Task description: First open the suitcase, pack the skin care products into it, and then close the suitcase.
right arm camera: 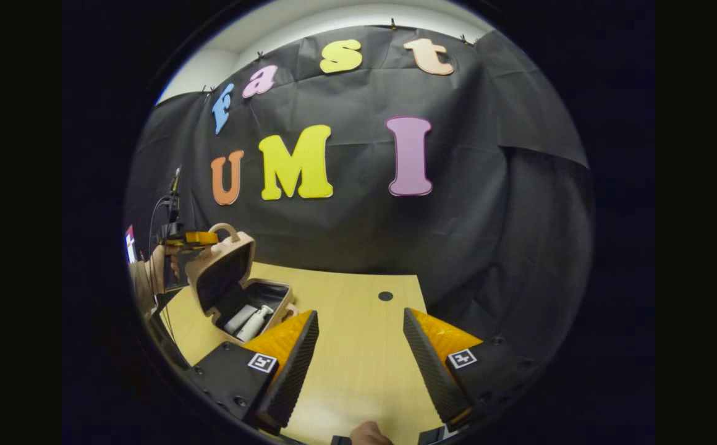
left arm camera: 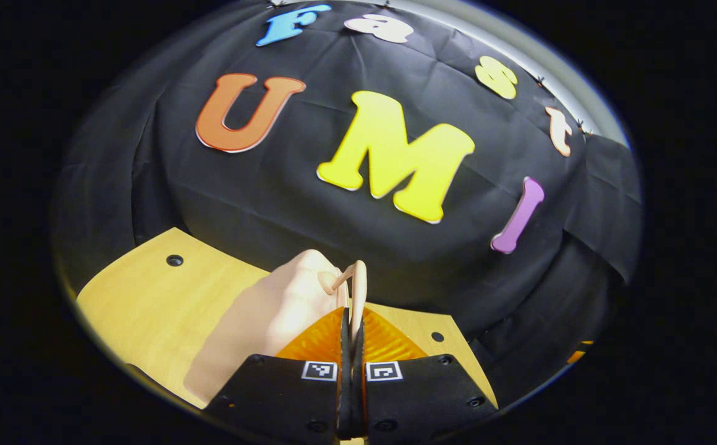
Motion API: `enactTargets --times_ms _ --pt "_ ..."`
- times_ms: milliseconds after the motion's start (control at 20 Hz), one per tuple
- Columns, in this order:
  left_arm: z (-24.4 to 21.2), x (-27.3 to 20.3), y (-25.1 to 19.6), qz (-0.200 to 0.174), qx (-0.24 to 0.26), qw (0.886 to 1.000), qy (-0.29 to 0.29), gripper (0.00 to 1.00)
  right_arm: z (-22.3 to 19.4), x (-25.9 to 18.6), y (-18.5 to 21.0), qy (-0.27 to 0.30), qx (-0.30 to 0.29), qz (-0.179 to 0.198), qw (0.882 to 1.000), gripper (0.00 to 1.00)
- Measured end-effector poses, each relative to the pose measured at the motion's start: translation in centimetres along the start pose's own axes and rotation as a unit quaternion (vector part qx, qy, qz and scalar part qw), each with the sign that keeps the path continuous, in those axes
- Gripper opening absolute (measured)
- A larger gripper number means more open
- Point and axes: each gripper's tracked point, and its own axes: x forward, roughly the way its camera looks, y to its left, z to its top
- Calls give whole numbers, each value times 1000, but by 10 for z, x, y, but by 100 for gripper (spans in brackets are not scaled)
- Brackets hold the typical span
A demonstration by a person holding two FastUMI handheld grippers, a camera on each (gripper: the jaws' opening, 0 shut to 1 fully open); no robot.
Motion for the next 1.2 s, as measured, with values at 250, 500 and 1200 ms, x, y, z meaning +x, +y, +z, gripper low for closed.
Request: enactTargets --times_ms 250,500,1200 --pt "-61 25 -41 9 34 998 42 3 -12 -1 -20 12 -12 3 1000 81" --pt "-129 48 -59 6 94 990 106 3 -26 -5 -38 22 -17 -4 1000 82" --pt "-224 59 -86 12 97 976 196 45 -30 -1 -28 32 -17 -7 999 77"
